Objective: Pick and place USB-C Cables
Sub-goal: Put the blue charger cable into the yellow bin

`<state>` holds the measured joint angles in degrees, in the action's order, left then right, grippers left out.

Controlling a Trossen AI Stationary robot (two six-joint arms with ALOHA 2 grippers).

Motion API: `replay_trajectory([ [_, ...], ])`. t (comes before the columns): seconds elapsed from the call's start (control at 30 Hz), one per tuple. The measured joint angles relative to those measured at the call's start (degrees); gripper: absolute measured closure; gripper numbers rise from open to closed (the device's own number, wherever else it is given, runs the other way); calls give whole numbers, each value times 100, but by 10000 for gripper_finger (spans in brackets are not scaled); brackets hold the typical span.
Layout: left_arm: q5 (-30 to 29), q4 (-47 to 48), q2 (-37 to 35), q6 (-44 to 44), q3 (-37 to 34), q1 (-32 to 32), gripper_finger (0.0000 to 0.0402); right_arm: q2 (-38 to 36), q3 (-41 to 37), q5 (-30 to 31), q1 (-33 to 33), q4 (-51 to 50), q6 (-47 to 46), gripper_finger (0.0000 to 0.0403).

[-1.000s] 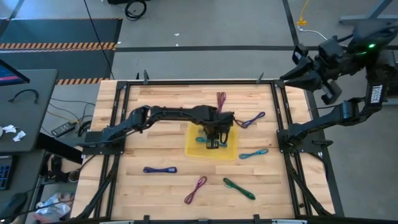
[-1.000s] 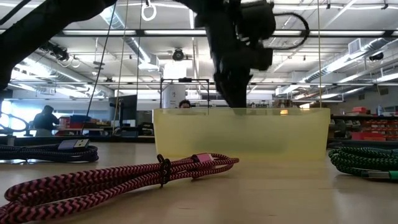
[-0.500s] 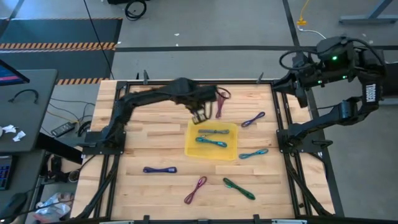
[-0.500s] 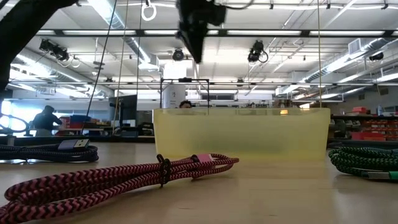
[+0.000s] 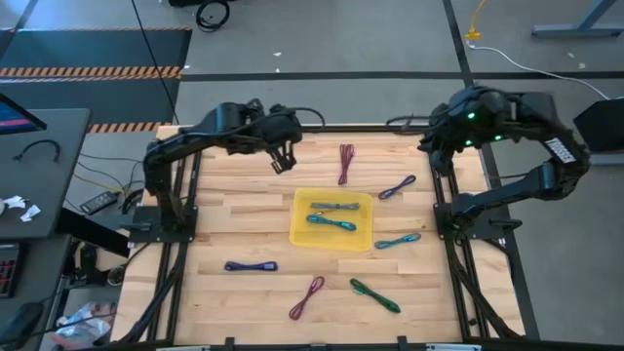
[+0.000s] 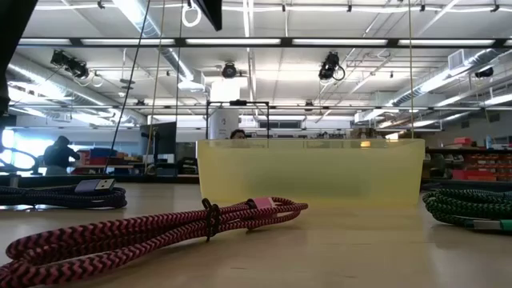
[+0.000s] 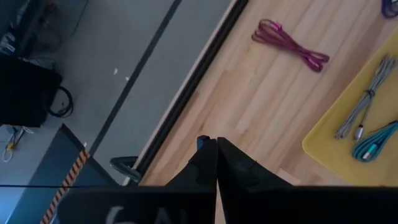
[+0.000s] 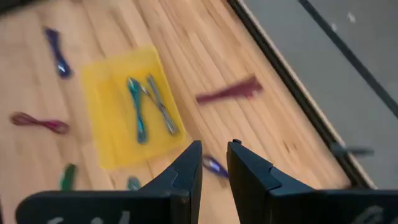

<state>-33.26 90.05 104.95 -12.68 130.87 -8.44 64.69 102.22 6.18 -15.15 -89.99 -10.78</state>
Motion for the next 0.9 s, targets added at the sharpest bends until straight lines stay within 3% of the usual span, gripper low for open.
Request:
replay_trajectory([
  [0.4, -20, -5, -348, 499, 0, -12, 395, -128, -1906, 126, -123, 522, -280, 323],
  [0.67, -17, -3, -348, 738, 0, -12, 396, -293, -3207, -180, -198, 1301, -286, 323],
  [0.9, 27, -4, -609, 640, -6, -11, 396, -1139, -4826, -785, -804, 1875, -368, 323],
])
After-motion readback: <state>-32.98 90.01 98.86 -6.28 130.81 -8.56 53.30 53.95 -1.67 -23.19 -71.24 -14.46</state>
